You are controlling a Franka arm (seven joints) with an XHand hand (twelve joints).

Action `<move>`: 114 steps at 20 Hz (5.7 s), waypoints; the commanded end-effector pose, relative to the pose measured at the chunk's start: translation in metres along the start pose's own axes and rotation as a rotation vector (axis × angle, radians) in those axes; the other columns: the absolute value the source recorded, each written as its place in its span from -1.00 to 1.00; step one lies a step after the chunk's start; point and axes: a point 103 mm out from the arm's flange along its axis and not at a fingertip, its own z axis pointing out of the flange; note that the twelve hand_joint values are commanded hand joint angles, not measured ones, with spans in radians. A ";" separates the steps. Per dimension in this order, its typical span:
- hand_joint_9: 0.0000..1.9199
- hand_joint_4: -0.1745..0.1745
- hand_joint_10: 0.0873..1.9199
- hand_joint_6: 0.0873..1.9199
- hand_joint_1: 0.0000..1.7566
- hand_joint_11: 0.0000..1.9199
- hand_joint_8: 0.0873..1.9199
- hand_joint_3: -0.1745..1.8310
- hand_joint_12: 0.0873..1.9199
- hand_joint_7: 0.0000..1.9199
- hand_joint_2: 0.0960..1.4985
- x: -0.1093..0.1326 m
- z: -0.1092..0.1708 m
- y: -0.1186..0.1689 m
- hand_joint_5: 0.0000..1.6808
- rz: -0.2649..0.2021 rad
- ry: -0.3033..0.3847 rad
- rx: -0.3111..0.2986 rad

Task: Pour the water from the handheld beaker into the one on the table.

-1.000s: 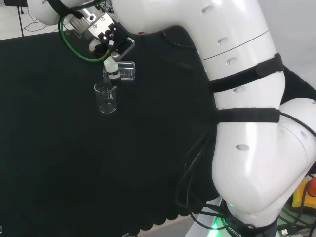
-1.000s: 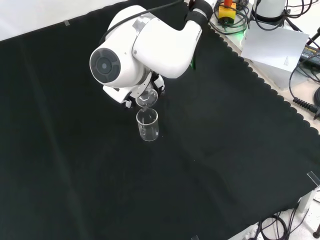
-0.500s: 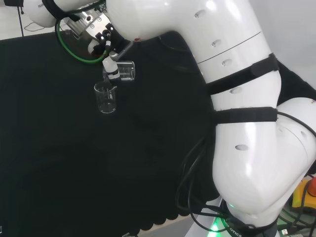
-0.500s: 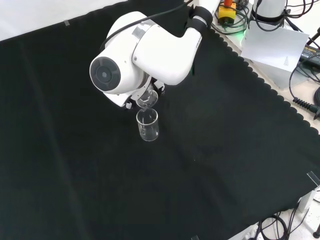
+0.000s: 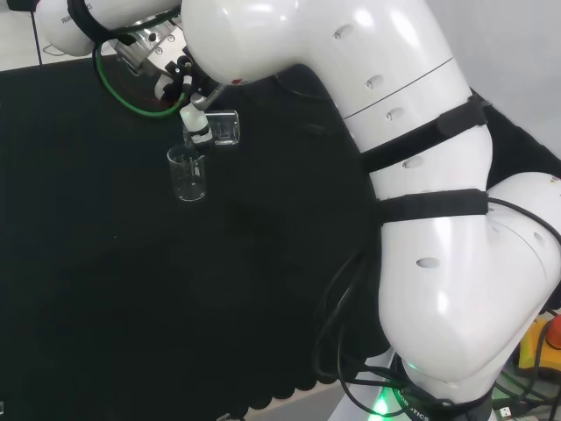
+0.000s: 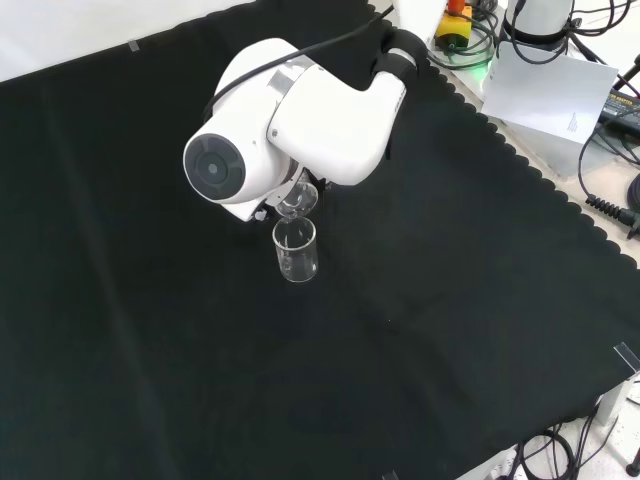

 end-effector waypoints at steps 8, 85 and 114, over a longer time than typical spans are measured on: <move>0.53 -1.00 -0.24 -0.13 0.48 0.22 -0.15 -0.04 -0.27 0.28 -0.25 0.000 -0.002 0.002 0.39 0.009 -0.021 0.022; 0.53 -1.00 -0.23 -0.11 0.48 0.22 -0.14 -0.04 -0.27 0.27 -0.25 0.017 -0.021 0.002 0.38 0.012 -0.083 0.110; 0.53 -1.00 -0.23 -0.11 0.48 0.22 -0.14 -0.04 -0.27 0.27 -0.25 -0.001 -0.019 -0.008 0.38 -0.028 0.000 0.005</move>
